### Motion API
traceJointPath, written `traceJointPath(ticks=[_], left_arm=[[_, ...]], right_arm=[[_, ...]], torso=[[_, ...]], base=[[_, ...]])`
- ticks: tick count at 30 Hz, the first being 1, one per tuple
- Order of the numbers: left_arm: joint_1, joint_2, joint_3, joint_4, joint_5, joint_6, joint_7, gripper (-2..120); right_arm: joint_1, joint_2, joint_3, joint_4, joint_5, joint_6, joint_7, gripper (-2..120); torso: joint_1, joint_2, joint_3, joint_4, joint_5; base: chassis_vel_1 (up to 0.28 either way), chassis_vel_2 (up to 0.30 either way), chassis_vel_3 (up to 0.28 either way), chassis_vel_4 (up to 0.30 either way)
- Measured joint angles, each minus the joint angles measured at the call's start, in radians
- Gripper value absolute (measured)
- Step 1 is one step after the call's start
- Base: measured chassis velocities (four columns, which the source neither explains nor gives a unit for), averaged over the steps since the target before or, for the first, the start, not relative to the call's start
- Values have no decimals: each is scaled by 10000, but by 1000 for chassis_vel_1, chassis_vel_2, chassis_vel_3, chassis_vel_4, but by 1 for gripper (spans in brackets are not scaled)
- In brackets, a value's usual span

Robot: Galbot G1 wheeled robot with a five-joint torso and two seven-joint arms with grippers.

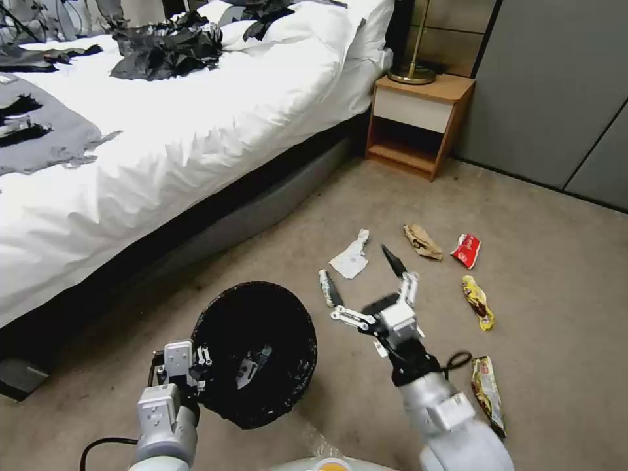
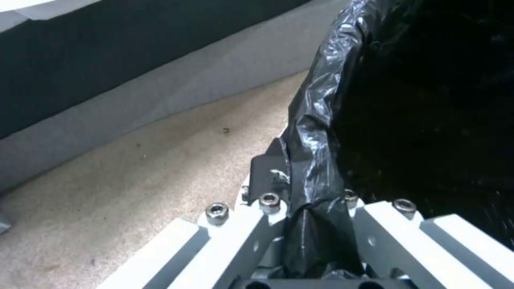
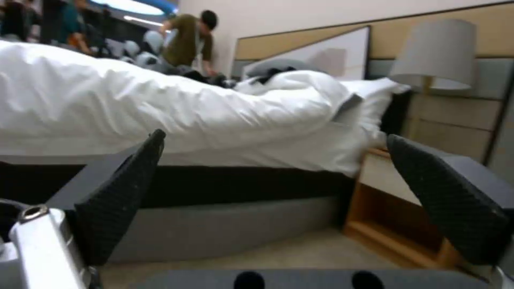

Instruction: Pick up the trash bin, then pick up the garbage from the floor and place it into the trash bin.

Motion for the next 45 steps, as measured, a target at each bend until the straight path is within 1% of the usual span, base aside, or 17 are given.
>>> traceJointPath(ticks=[2, 6, 13, 21, 23, 24, 26, 27, 29, 30, 32, 33, 36, 38, 41, 42, 45], left_arm=[[35, -4, -62, 0, -80, -67, 2, 1], [103, 27, -143, -12, -178, -129, 4, 1], [134, 38, -156, -67, -223, -146, 8, 1], [193, 29, -138, -89, -212, -208, 13, 1], [191, 30, -139, -128, -203, -209, 15, 1], [191, 30, -139, -128, -203, -209, 15, 1], [183, 35, -139, -144, -194, -208, 16, 1], [183, 35, -139, -144, -194, -208, 16, 1], [178, 43, -124, -148, -180, -206, 16, 1], [178, 43, -124, -148, -180, -206, 16, 1], [180, 52, -111, -152, -178, -204, 16, 1], [180, 52, -111, -152, -178, -204, 16, 1], [178, 70, -109, -163, -177, -201, 17, 1], [176, 75, -109, -164, -178, -197, 16, 1], [181, 82, -111, -184, -178, -171, 3, 1], [181, 82, -111, -184, -178, -171, 3, 1], [188, 93, -124, -193, -179, -164, -9, 1]], right_arm=[[-327, 281, 23, -196, -213, 228, 319, 100], [-685, 545, -37, -467, -380, 556, 522, 100], [-810, 581, -18, -556, -423, 701, 513, 100], [-722, 457, 276, -453, -228, 575, 478, 100], [-550, 386, 757, -413, 65, 151, 503, 100], [-550, 386, 757, -413, 65, 151, 503, 100], [-188, 240, 1578, -486, 776, -578, 527, 100], [-188, 240, 1578, -486, 776, -578, 527, 100], [297, -32, 2456, -755, 2041, -1667, 650, 100], [297, -32, 2456, -755, 2041, -1667, 650, 100], [600, -368, 3185, -962, 3087, -2924, 710, 100], [600, -368, 3185, -962, 3087, -2924, 710, 100], [953, -726, 3915, -1496, 3933, -3903, 304, 100], [1069, -836, 4037, -1770, 4121, -4120, 136, 100], [1315, -1105, 4127, -2744, 4390, -4577, -188, 100], [1315, -1105, 4127, -2744, 4390, -4577, -188, 100], [1498, -1319, 4148, -3641, 4401, -4982, -468, 100]], torso=[[0, 0, 0, 0, -1], [0, 0, 0, 1, -1], [0, 0, 0, 1, 0], [0, 0, 0, 1, 0], [0, 0, 0, 0, 1], [0, 0, 0, 0, 1], [-1, 0, 0, 0, 1], [-1, 0, 0, 0, 1], [0, 0, 1, 1, 3], [0, 0, 1, 1, 3], [0, 0, 1, 0, 2], [0, 0, 1, 0, 2], [0, 0, 1, 0, 1], [0, 0, 1, -1, 0], [0, 0, 2, 1, 3], [0, 0, 2, 1, 3], [0, 0, 1, -1, 2]], base=[[0, 0, 0, 0], [0, 0, 0, 0], [0, 0, 0, 0], [0, 0, 0, 0], [0, 0, 0, 0], [0, 0, 0, 0], [0, 0, 0, 0], [0, 0, 0, 0], [0, 0, 0, 0], [0, 0, 0, 0], [0, 0, 0, 0], [0, 0, 0, 0], [0, 0, 0, 0], [0, 0, 0, 0], [0, 0, 0, 0], [0, 0, 0, 0], [0, 0, 0, 0]])
